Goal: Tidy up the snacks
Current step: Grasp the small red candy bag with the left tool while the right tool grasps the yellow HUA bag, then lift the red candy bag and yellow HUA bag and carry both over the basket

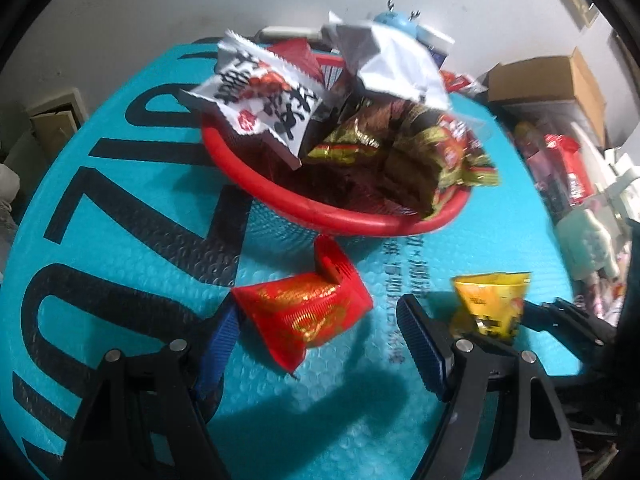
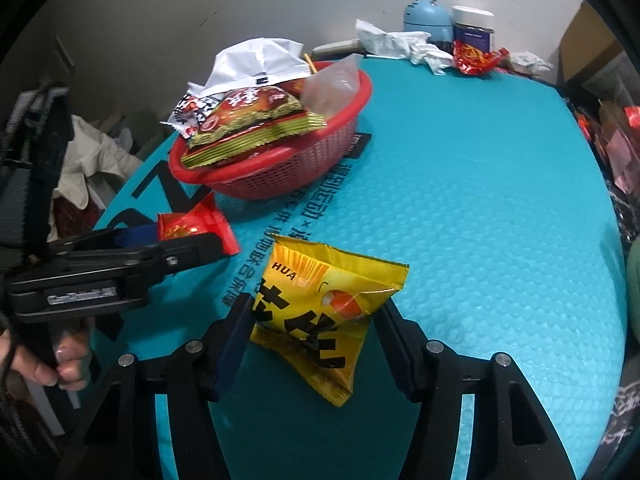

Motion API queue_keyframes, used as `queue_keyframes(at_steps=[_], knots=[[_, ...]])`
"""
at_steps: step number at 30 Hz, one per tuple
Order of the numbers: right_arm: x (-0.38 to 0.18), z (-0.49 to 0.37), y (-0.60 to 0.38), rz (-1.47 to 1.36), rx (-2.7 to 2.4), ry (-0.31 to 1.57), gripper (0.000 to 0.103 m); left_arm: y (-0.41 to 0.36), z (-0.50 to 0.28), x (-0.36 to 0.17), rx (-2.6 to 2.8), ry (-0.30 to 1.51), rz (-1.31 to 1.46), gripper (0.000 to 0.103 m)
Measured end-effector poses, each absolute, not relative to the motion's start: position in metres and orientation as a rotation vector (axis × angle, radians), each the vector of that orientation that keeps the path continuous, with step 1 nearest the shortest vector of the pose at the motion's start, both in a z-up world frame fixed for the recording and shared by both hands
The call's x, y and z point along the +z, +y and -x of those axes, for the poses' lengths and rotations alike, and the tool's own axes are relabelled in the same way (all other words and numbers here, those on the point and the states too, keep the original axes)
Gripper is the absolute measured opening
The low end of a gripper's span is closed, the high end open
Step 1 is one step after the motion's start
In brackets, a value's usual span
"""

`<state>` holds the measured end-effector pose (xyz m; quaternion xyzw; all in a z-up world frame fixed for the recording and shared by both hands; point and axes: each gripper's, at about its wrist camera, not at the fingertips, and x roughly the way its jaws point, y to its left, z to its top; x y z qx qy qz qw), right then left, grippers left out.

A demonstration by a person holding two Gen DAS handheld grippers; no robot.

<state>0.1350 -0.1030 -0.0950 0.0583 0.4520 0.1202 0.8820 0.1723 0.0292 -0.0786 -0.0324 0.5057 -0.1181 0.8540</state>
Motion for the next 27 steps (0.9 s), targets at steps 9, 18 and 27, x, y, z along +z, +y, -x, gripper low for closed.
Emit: queue_keyframes(at_steps=[9,18,27], knots=[[-0.096,-0.128,-0.114,-0.119,0.242,0.931,0.061,0.007,-0.167,-0.08,-0.247,1.03,0.003,0.049],[-0.093,-0.112,-0.123,-0.1,0.21,0.936,0.06,-0.013,-0.14,-0.073,-0.318,1.028,-0.014,0.043],[-0.093,-0.079,-0.129,-0.089,0.193,0.941,0.06,-0.022,-0.102,-0.073,-0.38,1.036,-0.047,0.042]])
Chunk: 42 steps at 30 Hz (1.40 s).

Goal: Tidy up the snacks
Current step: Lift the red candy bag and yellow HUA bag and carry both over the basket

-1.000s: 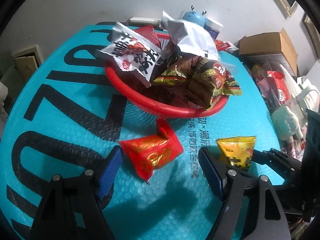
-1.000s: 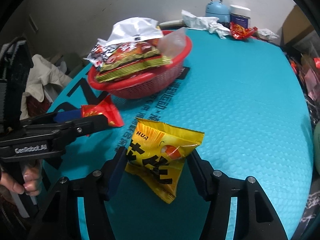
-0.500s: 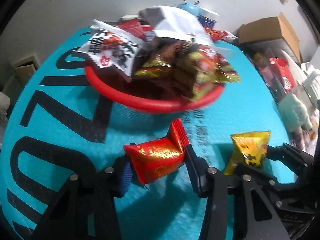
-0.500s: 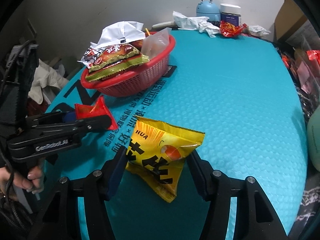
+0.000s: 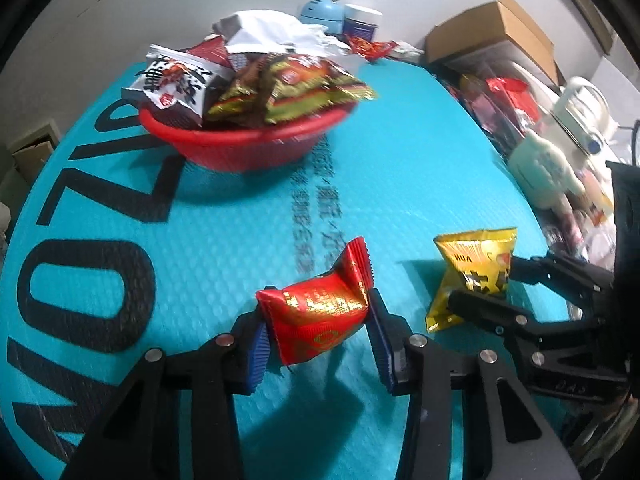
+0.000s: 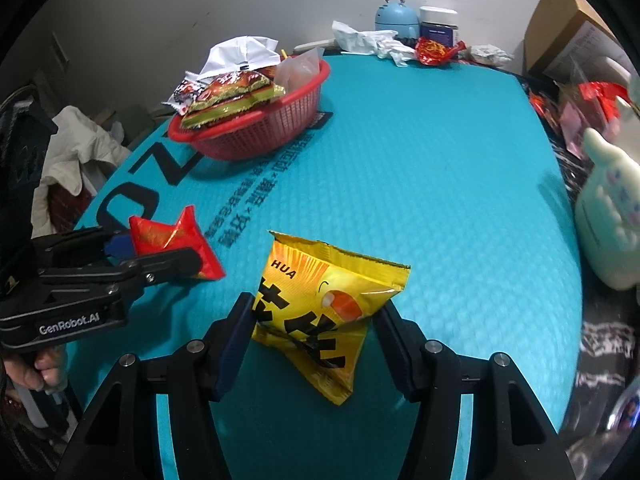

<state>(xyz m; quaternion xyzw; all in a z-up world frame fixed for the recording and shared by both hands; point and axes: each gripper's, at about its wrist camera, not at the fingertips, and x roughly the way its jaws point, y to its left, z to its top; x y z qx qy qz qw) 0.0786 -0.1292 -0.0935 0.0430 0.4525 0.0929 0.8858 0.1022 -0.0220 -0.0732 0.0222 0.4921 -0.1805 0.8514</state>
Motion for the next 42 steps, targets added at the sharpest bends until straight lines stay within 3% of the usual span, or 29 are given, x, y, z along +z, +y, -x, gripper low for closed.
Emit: queue_keyframes(at_steps=[29,42], knots=[[-0.1,-0.043,-0.111,-0.007,0.213,0.954,0.063,-0.024,-0.067,-0.084,-0.44,1.037,-0.069,0.043],[-0.099,-0.034,-0.107,-0.004,0.182,0.931,0.057,-0.026,-0.052,-0.079,-0.418,0.995,-0.149,0.041]])
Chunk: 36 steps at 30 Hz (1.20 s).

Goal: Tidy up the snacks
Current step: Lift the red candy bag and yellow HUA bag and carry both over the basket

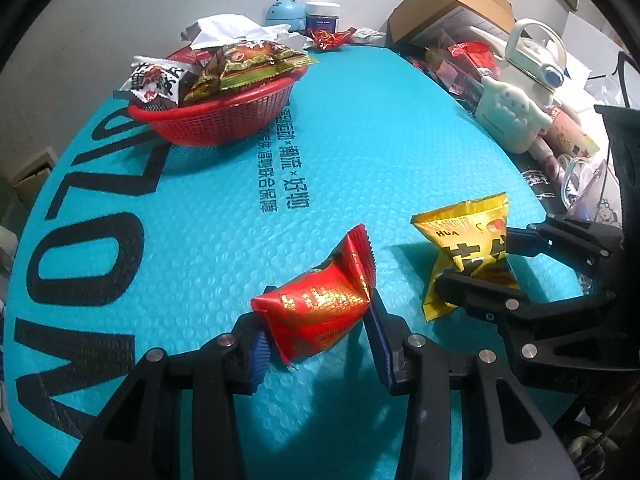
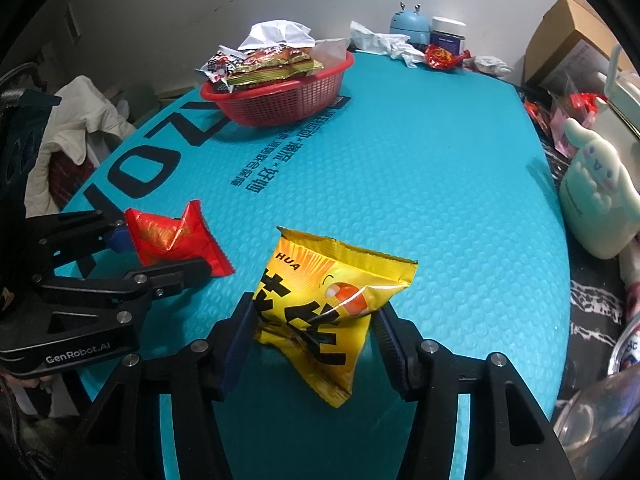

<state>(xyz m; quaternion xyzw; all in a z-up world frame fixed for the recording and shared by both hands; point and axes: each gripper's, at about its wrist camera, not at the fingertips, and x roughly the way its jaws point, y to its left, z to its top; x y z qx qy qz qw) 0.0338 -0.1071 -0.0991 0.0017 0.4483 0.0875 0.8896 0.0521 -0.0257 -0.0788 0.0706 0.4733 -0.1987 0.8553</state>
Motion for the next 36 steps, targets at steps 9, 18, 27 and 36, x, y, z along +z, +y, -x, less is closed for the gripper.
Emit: queue_keyframes(at_steps=[9,18,27,36], knots=[[-0.09,-0.023,-0.108,-0.03,0.192,0.922,0.057,-0.017,-0.04,-0.071,-0.427,0.987,-0.081,0.041],[-0.073,-0.011,-0.103,-0.028,0.22,0.889,0.057,-0.008,-0.027,-0.047,-0.438,0.934,-0.036,0.041],[-0.043,-0.004,-0.098,0.011,0.239,0.826,0.057,0.0,-0.02,-0.012,-0.442,0.837,-0.021,0.041],[-0.006,-0.006,-0.093,0.023,0.245,0.728,0.057,0.003,-0.022,0.025,-0.452,0.724,-0.019,0.041]])
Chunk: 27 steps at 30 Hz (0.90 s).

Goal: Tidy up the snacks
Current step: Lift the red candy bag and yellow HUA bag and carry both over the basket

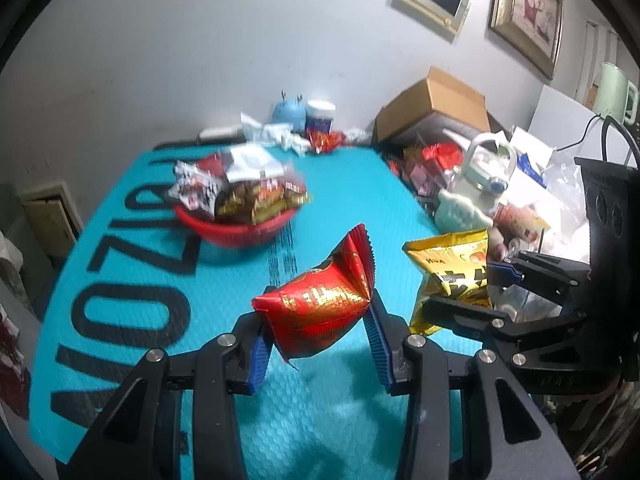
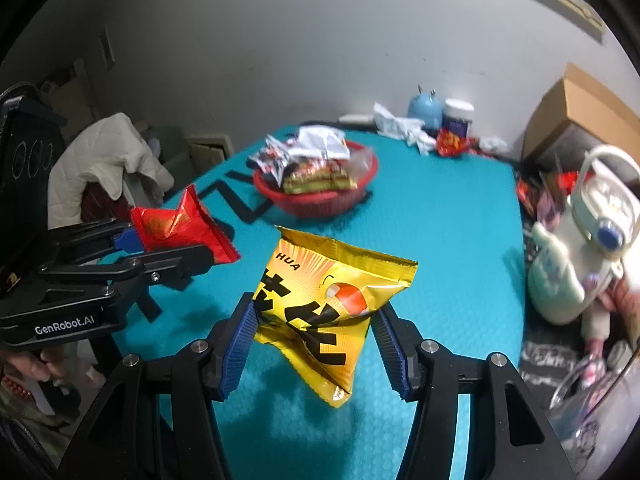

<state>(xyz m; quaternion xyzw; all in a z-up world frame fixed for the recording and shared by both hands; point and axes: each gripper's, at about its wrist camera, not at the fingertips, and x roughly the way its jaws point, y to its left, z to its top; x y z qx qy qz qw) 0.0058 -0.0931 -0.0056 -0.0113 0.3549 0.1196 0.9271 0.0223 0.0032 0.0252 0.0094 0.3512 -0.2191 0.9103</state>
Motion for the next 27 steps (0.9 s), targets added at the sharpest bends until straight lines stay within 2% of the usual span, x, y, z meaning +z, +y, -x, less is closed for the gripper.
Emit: queue_keyframes(at_steps=[14,27], knots=[[0.043,-0.033,-0.085,0.036,0.277,0.599,0.057,0.016,-0.044,0.068,-0.425,0.61,0.011,0.041],[0.06,-0.079,-0.078,0.043,0.294,0.558,0.057,0.026,-0.088,0.092,-0.38,0.548,-0.026,0.041]])
